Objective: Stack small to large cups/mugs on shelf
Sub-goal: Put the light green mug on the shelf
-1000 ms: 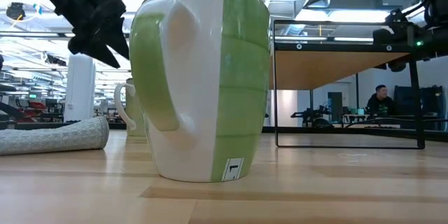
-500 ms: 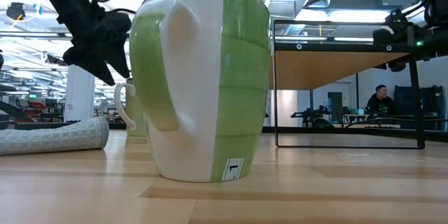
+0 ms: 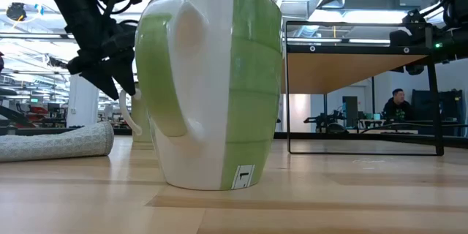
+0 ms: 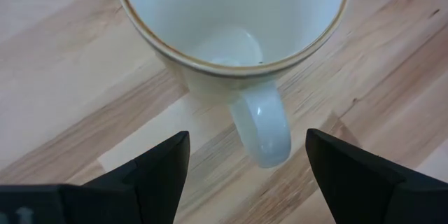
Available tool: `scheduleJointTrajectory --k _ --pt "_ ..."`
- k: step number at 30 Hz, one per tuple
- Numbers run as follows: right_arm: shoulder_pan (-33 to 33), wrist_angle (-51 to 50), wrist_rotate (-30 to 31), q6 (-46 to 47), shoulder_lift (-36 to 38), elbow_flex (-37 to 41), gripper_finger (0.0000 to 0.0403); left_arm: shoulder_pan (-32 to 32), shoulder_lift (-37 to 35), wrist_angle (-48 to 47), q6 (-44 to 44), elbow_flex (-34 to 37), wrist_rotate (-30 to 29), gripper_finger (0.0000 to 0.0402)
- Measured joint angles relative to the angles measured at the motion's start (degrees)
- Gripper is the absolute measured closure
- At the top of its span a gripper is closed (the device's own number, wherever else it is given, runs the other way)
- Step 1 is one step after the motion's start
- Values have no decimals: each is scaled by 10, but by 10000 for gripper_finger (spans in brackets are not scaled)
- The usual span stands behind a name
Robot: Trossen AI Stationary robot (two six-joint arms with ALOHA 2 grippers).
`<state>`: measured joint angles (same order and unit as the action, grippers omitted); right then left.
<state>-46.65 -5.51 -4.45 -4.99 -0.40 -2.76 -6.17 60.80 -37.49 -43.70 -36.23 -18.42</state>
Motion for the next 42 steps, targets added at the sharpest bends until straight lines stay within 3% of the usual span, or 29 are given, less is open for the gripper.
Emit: scheduleJointTrajectory --k 19,42 --pt "0 0 0 0 0 0 343 -12 0 52 110 0 -18 125" --pt "0 0 0 0 0 0 343 -13 0 54 103 0 -22 125"
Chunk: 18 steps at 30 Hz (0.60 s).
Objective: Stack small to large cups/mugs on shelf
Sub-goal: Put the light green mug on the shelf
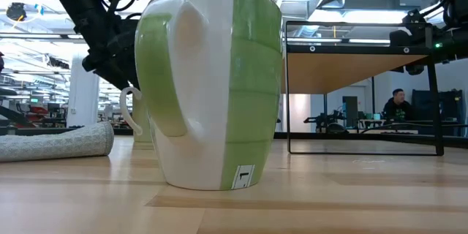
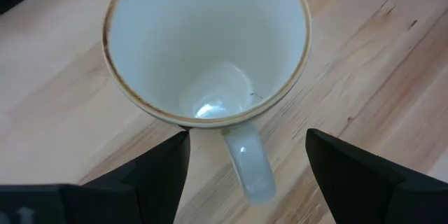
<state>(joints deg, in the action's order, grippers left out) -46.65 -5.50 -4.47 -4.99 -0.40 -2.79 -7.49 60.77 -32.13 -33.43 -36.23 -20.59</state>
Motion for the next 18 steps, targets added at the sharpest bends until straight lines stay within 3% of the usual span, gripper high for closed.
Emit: scheduleJointTrajectory --k 18 --pt "0 0 0 0 0 0 343 0 5 -28 -2 0 6 125"
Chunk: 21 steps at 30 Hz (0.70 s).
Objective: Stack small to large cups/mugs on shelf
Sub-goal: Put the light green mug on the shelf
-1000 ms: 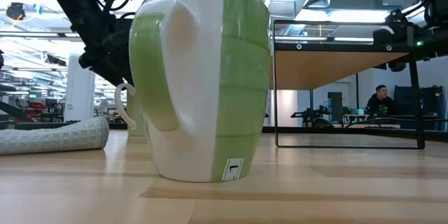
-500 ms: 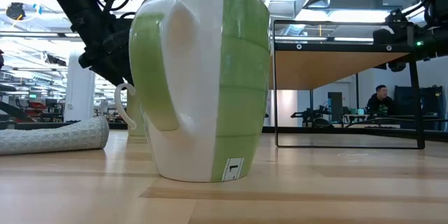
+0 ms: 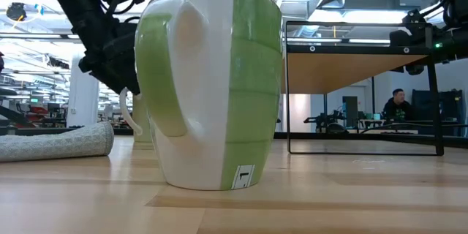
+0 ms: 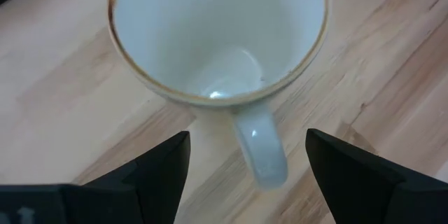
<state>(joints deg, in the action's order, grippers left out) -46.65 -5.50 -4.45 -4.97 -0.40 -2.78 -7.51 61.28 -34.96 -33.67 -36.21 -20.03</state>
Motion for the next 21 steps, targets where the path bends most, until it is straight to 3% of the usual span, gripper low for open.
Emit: scheduleJointTrajectory --k 21 --pt "0 0 0 0 0 0 343 -13 29 25 12 0 -18 125"
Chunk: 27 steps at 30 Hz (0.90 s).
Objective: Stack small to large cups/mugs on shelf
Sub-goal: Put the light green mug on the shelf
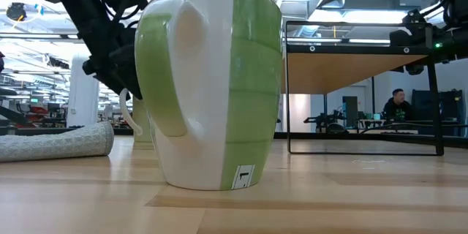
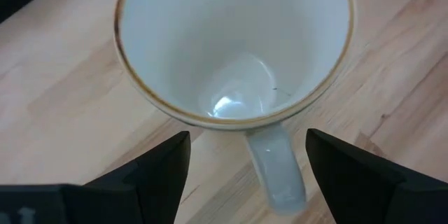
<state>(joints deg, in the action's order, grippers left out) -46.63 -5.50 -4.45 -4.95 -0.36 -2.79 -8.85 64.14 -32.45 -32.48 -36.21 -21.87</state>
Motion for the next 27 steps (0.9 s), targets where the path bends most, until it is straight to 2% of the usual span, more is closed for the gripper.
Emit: scheduleJointTrajectory --k 15,27 --pt "0 0 0 0 0 0 343 0 0 0 -7 0 2 134" --pt "0 0 0 0 0 0 343 0 0 0 -7 0 0 261"
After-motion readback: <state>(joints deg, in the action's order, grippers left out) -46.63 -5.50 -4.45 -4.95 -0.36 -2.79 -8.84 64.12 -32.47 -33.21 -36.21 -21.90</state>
